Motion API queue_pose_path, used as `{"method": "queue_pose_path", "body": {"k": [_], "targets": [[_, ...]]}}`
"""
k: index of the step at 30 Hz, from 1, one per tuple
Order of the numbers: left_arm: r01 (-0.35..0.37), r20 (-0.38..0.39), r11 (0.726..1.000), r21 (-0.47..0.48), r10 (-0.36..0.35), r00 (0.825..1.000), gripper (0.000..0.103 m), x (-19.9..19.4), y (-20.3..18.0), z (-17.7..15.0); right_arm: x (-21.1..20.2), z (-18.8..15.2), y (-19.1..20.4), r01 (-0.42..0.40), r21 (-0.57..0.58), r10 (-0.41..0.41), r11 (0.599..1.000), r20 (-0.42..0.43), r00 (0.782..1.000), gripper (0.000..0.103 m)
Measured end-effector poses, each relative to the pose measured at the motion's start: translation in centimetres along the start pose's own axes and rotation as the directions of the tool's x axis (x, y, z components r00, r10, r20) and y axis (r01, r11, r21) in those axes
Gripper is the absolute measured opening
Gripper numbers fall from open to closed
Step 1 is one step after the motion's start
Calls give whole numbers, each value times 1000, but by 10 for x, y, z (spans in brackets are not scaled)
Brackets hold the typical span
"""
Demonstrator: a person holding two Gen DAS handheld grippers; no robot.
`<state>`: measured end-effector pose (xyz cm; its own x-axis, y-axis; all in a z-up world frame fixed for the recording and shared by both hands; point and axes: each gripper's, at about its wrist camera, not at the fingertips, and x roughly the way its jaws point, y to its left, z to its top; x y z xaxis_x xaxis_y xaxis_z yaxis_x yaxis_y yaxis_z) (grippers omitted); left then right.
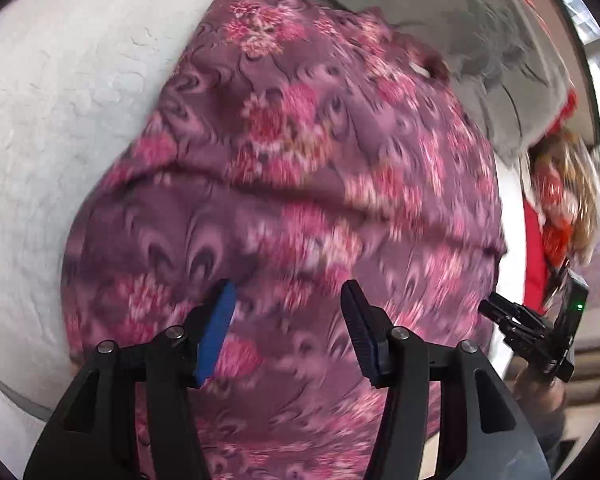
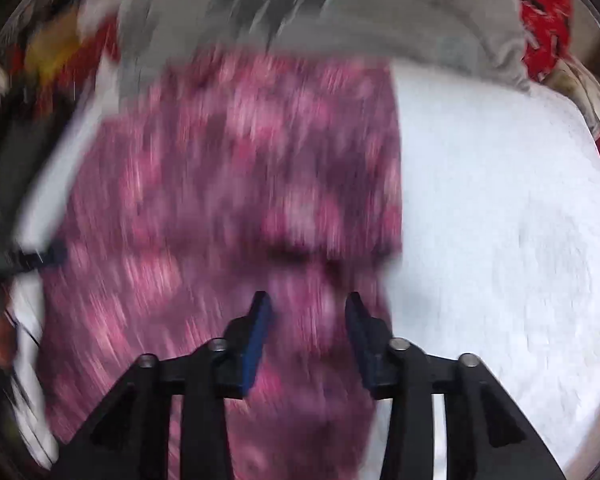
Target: Fold small clothes
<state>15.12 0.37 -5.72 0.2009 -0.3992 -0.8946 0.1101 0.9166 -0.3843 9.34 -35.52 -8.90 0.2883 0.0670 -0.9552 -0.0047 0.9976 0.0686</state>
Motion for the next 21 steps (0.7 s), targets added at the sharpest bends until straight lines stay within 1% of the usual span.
{"method": "queue_pose_path", "body": {"k": [1,2,4,5,6,7,8,10,11,13,14,16,18,20,21], "targets": [[-23,-6,999,28,23,1000,53,-2,-4,-7,-2,-11,3,19,-21,-18,1000,31,999,43],[-37,-25,998,49,38,999,54,-6,-7,-14,-7,-18,4,21,-24,-20,999,57,998,43],[-28,-71,998,64,33,997,54,-12,-6,-23,-14,-34,2,-17,30,16,999,50,999,44],[-10,-96,998,68,16,995,54,-16,-4,-31,-18,-42,0,-40,68,36,997,62,997,44],[-1,-106,998,69,9,994,54,-21,-1,-36,-24,-54,-3,-64,99,56,993,79,995,44],[-2,-109,998,69,10,994,54,-27,5,-45,-27,-64,-4,-74,118,64,990,89,994,44],[-14,-112,997,71,22,993,54,-32,12,-53,-29,-77,-5,-78,141,65,987,94,993,47],[-32,-127,997,73,42,991,54,-37,24,-67,-28,-109,-10,-92,190,76,977,89,993,50],[-35,-139,997,69,44,989,54,-41,34,-76,-29,-119,-10,-100,202,84,974,87,993,50],[-31,-152,998,54,38,988,54,-47,52,-95,-34,-156,-16,-131,231,111,964,96,989,51],[-30,-160,999,40,36,986,54,-50,62,-104,-36,-167,-16,-139,242,118,960,98,988,51],[-23,-175,1000,8,24,984,54,-51,75,-116,-31,-194,-25,-164,280,139,946,107,985,52],[13,-195,1000,-27,-18,981,54,-51,85,-127,-28,-218,-36,-186,326,159,927,110,981,54],[56,-229,997,-52,-66,971,54,-48,92,-138,-27,-237,-47,-232,361,200,903,123,972,54],[71,-246,995,-63,-85,966,54,-47,95,-142,-27,-245,-52,-259,370,220,892,146,965,54]]}}
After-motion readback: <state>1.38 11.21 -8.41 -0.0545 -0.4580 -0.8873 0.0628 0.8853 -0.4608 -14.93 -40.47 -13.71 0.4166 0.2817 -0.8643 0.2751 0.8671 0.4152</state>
